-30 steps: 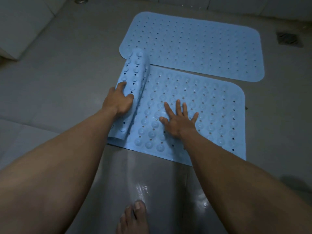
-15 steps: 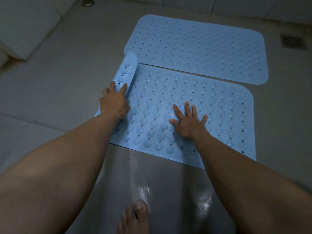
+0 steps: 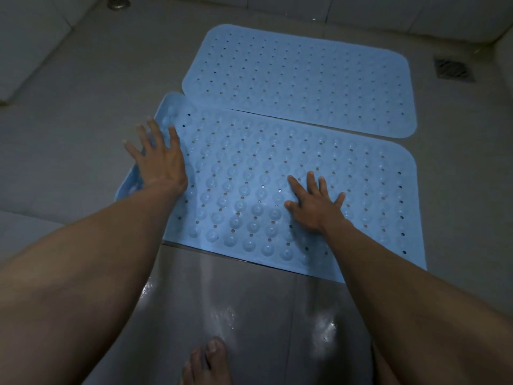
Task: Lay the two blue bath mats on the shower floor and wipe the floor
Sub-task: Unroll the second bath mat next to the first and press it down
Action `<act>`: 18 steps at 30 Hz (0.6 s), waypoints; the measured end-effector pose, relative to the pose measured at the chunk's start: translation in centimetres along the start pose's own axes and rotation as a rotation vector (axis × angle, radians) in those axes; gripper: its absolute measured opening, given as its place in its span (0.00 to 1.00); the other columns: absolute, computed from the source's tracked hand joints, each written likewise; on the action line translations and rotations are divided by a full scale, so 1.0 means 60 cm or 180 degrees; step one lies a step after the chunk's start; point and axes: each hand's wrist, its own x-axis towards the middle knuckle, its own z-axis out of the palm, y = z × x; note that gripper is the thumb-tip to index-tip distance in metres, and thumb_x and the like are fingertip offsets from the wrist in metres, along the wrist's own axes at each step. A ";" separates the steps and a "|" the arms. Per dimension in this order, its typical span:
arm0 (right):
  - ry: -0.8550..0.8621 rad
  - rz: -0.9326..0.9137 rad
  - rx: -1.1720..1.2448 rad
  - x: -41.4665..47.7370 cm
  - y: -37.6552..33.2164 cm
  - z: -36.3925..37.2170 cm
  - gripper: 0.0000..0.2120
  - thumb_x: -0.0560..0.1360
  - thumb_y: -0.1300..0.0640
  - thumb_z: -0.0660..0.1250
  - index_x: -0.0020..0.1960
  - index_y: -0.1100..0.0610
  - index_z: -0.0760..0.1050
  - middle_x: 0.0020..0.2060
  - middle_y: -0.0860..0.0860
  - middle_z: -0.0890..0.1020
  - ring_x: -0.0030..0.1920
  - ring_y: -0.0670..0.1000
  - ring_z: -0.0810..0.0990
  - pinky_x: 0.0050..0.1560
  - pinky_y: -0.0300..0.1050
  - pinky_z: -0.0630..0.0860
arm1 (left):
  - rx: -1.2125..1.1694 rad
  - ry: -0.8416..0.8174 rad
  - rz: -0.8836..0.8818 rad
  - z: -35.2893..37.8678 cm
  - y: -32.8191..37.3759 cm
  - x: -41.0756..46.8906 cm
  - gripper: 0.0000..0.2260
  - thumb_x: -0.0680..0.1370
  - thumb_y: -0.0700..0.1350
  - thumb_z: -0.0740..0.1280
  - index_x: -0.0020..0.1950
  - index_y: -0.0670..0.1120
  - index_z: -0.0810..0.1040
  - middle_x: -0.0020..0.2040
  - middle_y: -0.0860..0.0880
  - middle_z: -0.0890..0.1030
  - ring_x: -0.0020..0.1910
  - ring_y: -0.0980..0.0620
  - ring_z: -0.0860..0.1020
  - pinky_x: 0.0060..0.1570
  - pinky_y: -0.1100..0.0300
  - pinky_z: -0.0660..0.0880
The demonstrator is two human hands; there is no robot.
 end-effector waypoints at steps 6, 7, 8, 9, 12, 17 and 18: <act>0.0124 -0.0071 -0.0012 0.000 0.004 0.007 0.31 0.80 0.34 0.48 0.78 0.35 0.38 0.79 0.49 0.34 0.78 0.55 0.34 0.71 0.73 0.35 | -0.0921 -0.1456 0.0271 0.037 0.001 0.020 0.35 0.79 0.67 0.54 0.80 0.61 0.39 0.81 0.44 0.38 0.78 0.33 0.42 0.74 0.34 0.49; 0.0137 -0.0065 -0.0023 0.001 0.003 0.008 0.31 0.80 0.34 0.48 0.78 0.35 0.37 0.79 0.49 0.34 0.78 0.56 0.34 0.71 0.73 0.35 | -0.0957 -0.1511 0.0264 0.038 0.000 0.020 0.36 0.77 0.69 0.54 0.79 0.62 0.39 0.81 0.43 0.38 0.78 0.32 0.43 0.74 0.33 0.50; 0.0154 -0.0063 -0.0034 0.001 0.003 0.008 0.31 0.80 0.34 0.48 0.78 0.36 0.37 0.79 0.49 0.35 0.79 0.55 0.34 0.71 0.73 0.35 | -0.1008 -0.1498 0.0258 0.035 -0.002 0.020 0.37 0.77 0.70 0.55 0.79 0.62 0.40 0.81 0.44 0.39 0.78 0.32 0.44 0.73 0.32 0.51; 0.0184 -0.0066 -0.0033 0.001 0.004 0.009 0.32 0.80 0.33 0.49 0.78 0.36 0.37 0.79 0.49 0.35 0.79 0.55 0.35 0.71 0.73 0.36 | -0.1047 -0.1421 0.0256 0.030 -0.004 0.021 0.37 0.76 0.70 0.58 0.79 0.63 0.43 0.81 0.44 0.42 0.78 0.32 0.45 0.72 0.31 0.53; 0.0346 0.0042 0.0043 -0.004 0.012 0.011 0.37 0.77 0.30 0.50 0.79 0.39 0.36 0.78 0.53 0.33 0.78 0.58 0.33 0.72 0.74 0.37 | -0.1054 -0.1233 0.0229 0.020 -0.010 0.027 0.42 0.71 0.72 0.64 0.78 0.65 0.46 0.81 0.46 0.46 0.78 0.35 0.46 0.71 0.29 0.54; 0.0154 0.0751 0.0296 -0.018 0.046 -0.001 0.53 0.59 0.14 0.48 0.74 0.33 0.29 0.76 0.55 0.27 0.75 0.61 0.27 0.65 0.78 0.32 | -0.1125 -0.1492 0.0229 0.041 -0.017 0.052 0.47 0.69 0.75 0.64 0.78 0.65 0.41 0.81 0.44 0.40 0.78 0.31 0.45 0.73 0.31 0.53; 0.0107 0.0758 0.0348 -0.020 0.050 -0.004 0.54 0.58 0.13 0.49 0.74 0.32 0.29 0.76 0.54 0.27 0.76 0.61 0.27 0.65 0.79 0.33 | -0.1100 -0.1474 0.0240 0.042 -0.016 0.053 0.46 0.69 0.75 0.63 0.79 0.65 0.41 0.81 0.43 0.40 0.77 0.30 0.44 0.73 0.31 0.53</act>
